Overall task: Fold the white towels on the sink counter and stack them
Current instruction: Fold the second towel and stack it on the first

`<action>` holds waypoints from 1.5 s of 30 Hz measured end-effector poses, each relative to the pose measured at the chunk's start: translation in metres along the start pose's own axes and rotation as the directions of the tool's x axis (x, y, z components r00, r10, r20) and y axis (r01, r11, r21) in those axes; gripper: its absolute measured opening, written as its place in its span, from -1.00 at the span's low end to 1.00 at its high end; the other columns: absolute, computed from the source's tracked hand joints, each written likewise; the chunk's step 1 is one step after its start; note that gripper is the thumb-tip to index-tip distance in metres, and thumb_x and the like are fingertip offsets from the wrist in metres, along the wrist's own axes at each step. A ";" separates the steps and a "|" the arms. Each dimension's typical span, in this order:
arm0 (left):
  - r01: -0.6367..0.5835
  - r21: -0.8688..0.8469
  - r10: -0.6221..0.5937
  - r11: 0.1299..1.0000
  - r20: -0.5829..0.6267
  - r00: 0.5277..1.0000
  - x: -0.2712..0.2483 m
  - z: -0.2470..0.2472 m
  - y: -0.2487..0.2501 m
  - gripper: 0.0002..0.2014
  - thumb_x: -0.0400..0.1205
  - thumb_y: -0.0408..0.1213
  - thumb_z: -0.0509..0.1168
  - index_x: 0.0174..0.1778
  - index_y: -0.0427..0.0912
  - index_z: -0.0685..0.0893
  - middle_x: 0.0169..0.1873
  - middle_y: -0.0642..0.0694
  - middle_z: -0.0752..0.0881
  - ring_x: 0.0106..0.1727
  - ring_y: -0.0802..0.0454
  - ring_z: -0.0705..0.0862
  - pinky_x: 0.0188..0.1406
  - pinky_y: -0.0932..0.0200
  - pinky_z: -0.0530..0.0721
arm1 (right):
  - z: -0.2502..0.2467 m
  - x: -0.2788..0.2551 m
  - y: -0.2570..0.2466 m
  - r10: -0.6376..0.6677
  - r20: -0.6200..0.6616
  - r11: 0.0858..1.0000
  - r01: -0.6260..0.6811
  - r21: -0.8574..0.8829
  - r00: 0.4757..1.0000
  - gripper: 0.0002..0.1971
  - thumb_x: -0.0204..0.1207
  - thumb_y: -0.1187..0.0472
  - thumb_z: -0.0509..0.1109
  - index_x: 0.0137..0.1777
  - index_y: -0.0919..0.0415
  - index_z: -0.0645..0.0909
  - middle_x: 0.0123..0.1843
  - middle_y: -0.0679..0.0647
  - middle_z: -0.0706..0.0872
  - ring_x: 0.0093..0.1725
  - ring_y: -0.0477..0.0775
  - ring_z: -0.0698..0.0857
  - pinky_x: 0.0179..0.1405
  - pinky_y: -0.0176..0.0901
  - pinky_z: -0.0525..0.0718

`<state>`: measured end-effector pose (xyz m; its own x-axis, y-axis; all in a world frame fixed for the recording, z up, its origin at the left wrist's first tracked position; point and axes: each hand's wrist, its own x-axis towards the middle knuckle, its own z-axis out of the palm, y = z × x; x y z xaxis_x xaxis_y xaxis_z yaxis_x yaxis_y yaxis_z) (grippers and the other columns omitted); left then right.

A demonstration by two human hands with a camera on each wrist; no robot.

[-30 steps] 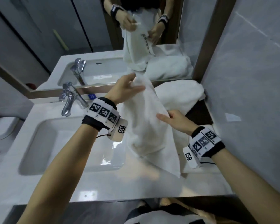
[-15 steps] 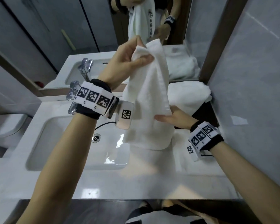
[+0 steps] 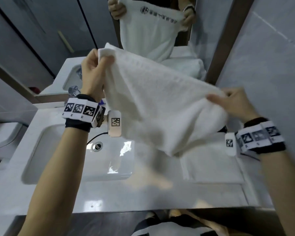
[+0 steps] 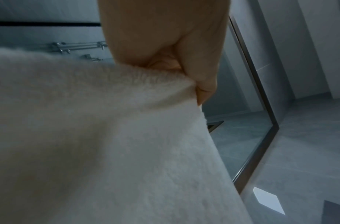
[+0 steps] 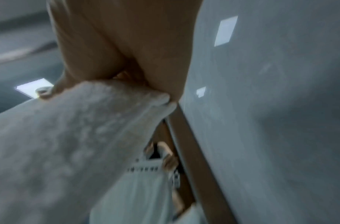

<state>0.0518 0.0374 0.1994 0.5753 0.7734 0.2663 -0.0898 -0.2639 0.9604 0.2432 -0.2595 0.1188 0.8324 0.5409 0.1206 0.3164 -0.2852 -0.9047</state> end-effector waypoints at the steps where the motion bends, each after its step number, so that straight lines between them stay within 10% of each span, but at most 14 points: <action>1: 0.009 -0.006 -0.009 1.000 -0.009 1.000 0.000 -0.001 -0.004 -0.84 0.50 -0.17 0.31 -0.33 -0.11 0.50 -0.34 -0.11 0.48 -0.22 -0.02 0.42 -0.23 0.05 0.41 | -0.016 0.005 -0.014 -0.072 -0.046 0.997 0.071 -0.007 0.996 -0.48 0.30 -0.06 0.59 -0.47 0.43 0.55 -0.58 -0.15 0.49 -0.61 -0.25 0.40 -0.66 -0.43 0.33; 6: 0.041 0.038 -0.043 0.998 0.052 0.998 -0.003 -0.010 -0.039 -0.87 0.49 -0.04 0.43 -0.22 0.01 0.67 -0.30 0.12 0.73 -0.27 0.21 0.68 -0.36 0.26 0.66 | -0.037 0.013 -0.027 -0.114 0.067 0.978 0.124 -0.166 0.991 -0.74 0.35 0.02 0.57 -0.51 -0.03 0.64 -0.59 -0.18 0.53 -0.56 -0.30 0.46 -0.58 -0.51 0.35; 11: 0.251 0.083 -0.256 0.964 0.063 0.965 -0.015 -0.017 -0.113 -0.73 0.50 -0.28 0.47 0.03 -0.15 0.55 -0.10 -0.12 0.69 -0.12 -0.02 0.67 -0.12 0.07 0.67 | -0.009 0.009 0.041 0.106 0.186 0.958 -0.051 -0.281 0.977 -0.79 0.40 0.30 0.54 -0.04 0.38 0.64 -0.05 0.14 0.68 0.04 0.06 0.63 -0.07 -0.33 0.48; 19: 0.219 0.548 -0.309 0.807 0.077 0.948 -0.058 -0.026 -0.202 -0.77 0.65 -0.26 0.29 -0.21 -0.33 0.47 -0.46 0.00 0.37 -0.19 -0.01 0.38 -0.33 0.19 0.19 | 0.041 -0.018 0.110 0.277 0.125 0.948 -0.250 -0.195 0.953 -0.84 0.48 0.20 0.48 -0.08 0.31 0.64 -0.07 0.12 0.68 0.02 0.07 0.58 0.03 -0.14 0.46; 23: 0.264 0.491 -0.369 0.830 0.129 0.921 -0.078 -0.035 -0.216 -0.73 0.65 -0.27 0.28 0.25 -0.16 0.47 -0.06 -0.17 0.58 -0.03 -0.05 0.52 -0.04 0.20 0.42 | 0.045 -0.032 0.120 0.387 0.106 0.922 -0.382 -0.061 0.916 -0.77 0.48 0.15 0.49 0.06 0.24 0.65 -0.01 0.08 0.68 -0.01 0.02 0.60 -0.14 -0.26 0.54; 34: 0.380 0.375 -0.425 0.846 0.041 0.904 -0.106 -0.059 -0.231 -0.71 0.48 -0.38 0.48 0.09 -0.24 0.64 0.12 -0.13 0.66 0.08 -0.01 0.62 0.08 0.13 0.57 | 0.043 -0.053 0.127 0.582 0.255 0.678 -0.634 0.373 0.772 -0.62 0.56 0.07 0.37 0.23 0.35 0.61 0.15 0.17 0.74 0.09 0.04 0.72 0.03 -0.10 0.66; 39: 0.428 0.303 -0.442 0.852 -0.023 0.897 -0.115 -0.056 -0.228 -0.67 0.46 -0.40 0.49 0.12 -0.26 0.61 0.06 -0.10 0.66 0.11 -0.01 0.62 -0.07 0.35 0.57 | 0.052 -0.056 0.119 0.548 0.161 0.757 -0.569 0.321 0.821 -0.80 0.57 0.08 0.37 -0.03 0.22 0.70 0.16 0.23 0.74 0.11 0.12 0.70 0.19 0.02 0.63; 45: 0.507 0.256 -0.525 0.823 0.002 0.851 -0.111 -0.059 -0.226 -0.80 0.54 -0.38 0.42 0.04 -0.22 0.61 0.04 -0.13 0.67 0.02 -0.06 0.64 -0.20 0.31 0.57 | 0.062 -0.052 0.108 0.478 0.033 0.856 -0.475 0.204 0.878 -0.65 0.58 0.05 0.36 0.12 0.37 0.68 0.19 0.30 0.73 0.20 0.21 0.68 0.21 0.06 0.61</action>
<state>-0.0399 0.0456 -0.0424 0.5381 0.7959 -0.2773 0.4254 0.0274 0.9046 0.2058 -0.2698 -0.0103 0.8670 0.3639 -0.3403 -0.2166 -0.3398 -0.9152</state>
